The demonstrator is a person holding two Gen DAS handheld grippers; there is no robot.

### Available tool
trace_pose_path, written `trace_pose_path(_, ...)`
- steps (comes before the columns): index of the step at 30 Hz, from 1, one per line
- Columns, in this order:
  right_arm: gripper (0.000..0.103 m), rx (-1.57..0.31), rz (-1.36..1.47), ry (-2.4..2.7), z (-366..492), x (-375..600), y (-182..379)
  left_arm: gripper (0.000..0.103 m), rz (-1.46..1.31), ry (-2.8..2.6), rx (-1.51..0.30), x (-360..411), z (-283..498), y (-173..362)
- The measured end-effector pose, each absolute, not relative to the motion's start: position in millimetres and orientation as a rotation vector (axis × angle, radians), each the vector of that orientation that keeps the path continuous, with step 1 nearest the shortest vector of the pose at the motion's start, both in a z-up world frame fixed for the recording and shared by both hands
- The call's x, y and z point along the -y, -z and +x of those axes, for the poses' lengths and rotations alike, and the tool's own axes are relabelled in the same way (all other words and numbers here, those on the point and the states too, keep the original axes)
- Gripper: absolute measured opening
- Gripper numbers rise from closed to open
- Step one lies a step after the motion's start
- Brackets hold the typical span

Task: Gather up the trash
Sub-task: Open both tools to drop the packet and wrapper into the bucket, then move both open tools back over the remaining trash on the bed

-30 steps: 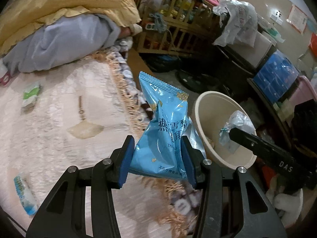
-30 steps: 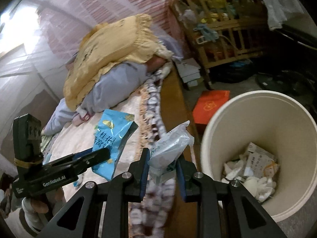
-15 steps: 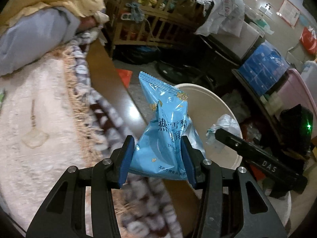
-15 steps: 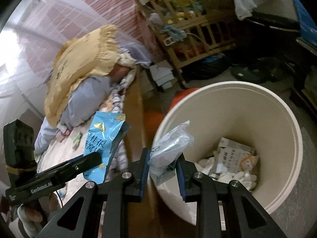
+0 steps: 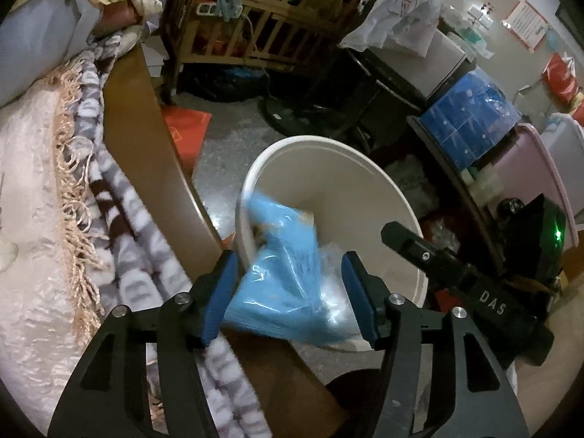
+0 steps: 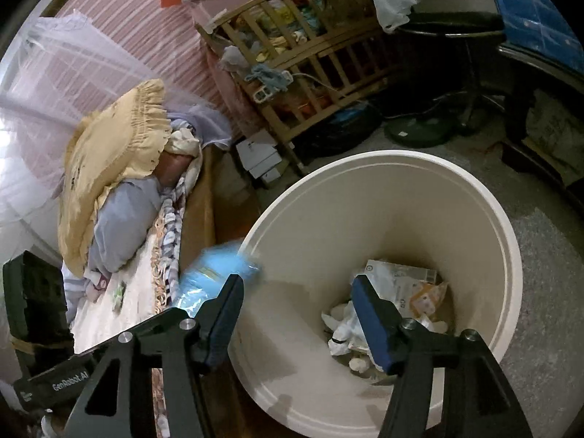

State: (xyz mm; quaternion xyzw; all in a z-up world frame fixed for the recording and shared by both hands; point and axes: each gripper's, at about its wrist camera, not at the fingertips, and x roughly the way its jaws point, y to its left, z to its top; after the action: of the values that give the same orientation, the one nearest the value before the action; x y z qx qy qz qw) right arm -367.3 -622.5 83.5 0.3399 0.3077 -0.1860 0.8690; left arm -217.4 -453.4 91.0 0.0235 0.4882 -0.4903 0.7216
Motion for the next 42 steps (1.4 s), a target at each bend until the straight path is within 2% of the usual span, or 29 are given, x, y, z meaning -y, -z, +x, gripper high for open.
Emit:
trace_pose_path(11, 0.059, -0.666, 0.696, 0.340, -353.9, 603.8, -86.1, 0.058, 0.091, 0.972, -1.030, 403.0, -209.9, -97.9)
trace_pose_path(20, 0.060, -0.720, 0.633, 0.208, -316.8, 549.9, -91.5, 0.058, 0.106, 0.815, -1.001, 335.8, -196.3, -100.2)
trace_pose_path(28, 0.065, -0.767, 0.557, 0.041, -278.0, 486.5, -99.7, 0.058, 0.109, 0.665, -1.020, 260.7, -187.2, -99.5)
trace_pose_path(36, 0.066, -0.828, 0.477, -0.115, -242.0, 423.8, -97.4, 0.058, 0.083, 0.497, -1.021, 167.9, -173.4, -99.7)
trace_pose_path(42, 0.066, -0.871, 0.412, -0.197, -222.9, 383.1, -93.0, 0.058, 0.016, 0.391, -1.061, 122.7, -155.8, -73.0)
